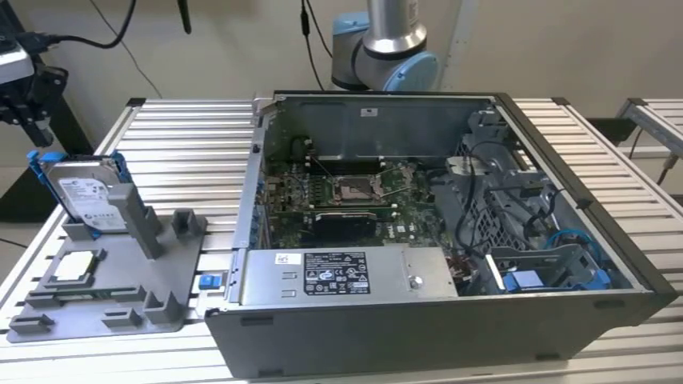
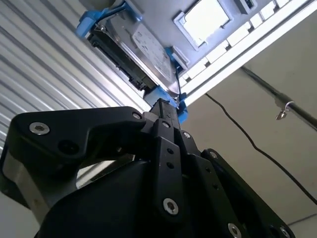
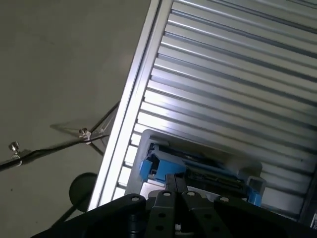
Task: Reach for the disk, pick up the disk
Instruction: 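Pick up the disk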
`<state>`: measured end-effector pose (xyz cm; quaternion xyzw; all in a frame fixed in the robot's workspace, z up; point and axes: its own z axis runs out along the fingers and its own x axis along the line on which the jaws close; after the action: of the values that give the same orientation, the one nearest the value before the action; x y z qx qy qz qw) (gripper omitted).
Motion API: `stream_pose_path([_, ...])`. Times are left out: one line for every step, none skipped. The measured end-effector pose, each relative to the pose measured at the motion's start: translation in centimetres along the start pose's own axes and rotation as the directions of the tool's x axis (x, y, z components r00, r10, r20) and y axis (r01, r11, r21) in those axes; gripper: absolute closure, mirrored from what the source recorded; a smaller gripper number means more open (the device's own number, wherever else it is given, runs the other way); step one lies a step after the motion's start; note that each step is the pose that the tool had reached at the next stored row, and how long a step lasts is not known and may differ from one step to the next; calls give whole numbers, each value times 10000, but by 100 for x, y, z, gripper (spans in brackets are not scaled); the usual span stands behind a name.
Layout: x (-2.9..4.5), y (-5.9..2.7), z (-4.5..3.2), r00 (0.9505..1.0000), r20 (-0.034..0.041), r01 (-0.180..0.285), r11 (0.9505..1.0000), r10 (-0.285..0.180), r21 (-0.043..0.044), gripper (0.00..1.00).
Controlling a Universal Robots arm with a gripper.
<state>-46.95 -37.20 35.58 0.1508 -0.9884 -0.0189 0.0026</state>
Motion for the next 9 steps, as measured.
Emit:
stream_pose_path([0, 0, 0, 9998, -7, 180, 9998, -180, 0, 100])
stream_pose_path([0, 0, 0, 9993, -14, 369, 9993, -369, 0, 100])
stream_pose_path([0, 0, 0, 9985, -19, 550, 9985, -550, -1, 100])
stream_pose_path([0, 0, 0, 9974, -26, 723, 9974, -723, -1, 100])
stream_pose_path([0, 0, 0, 9958, -32, 913, 9958, -913, -1, 100])
stream_pose_path([0, 0, 0, 9941, -36, 1088, 9941, -1088, -1, 100])
stream_pose_path([0, 0, 0, 9919, -39, 1271, 9919, -1271, 0, 100])
stream_pose_path([0, 0, 0, 9894, -40, 1451, 9894, -1451, 1, 100])
stream_pose_path([0, -1, 0, 9866, -41, 1633, 9866, -1633, 3, 100])
